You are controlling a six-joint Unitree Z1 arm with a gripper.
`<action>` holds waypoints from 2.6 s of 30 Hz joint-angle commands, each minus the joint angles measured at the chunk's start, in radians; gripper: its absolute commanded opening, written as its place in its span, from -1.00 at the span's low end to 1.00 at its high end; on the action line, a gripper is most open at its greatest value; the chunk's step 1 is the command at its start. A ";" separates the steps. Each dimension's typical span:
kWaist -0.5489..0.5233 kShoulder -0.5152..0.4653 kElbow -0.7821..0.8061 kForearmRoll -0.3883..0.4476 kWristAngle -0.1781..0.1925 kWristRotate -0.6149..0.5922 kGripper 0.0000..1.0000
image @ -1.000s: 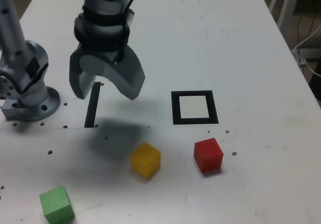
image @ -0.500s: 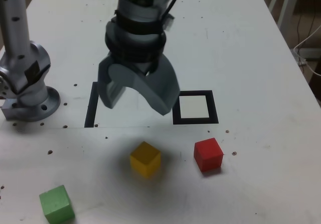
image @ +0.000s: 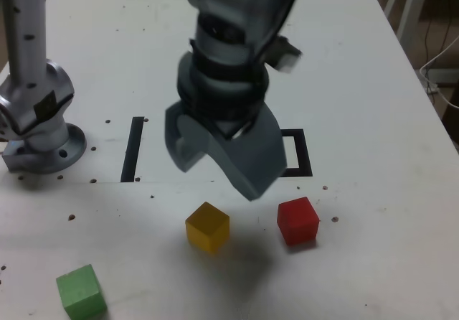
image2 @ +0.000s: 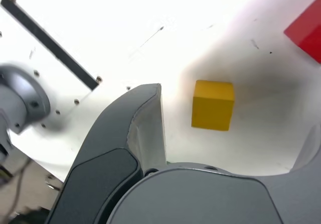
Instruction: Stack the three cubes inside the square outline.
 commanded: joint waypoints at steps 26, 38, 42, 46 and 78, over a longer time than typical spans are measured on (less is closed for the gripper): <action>-0.042 0.164 -0.179 -0.004 0.104 0.224 1.00; -0.041 0.237 -0.244 -0.010 0.130 0.246 0.99; -0.035 0.256 -0.270 -0.006 0.130 0.259 0.99; -0.026 0.275 -0.289 -0.004 0.129 0.269 0.98; 0.014 0.345 -0.295 -0.005 0.106 0.287 0.51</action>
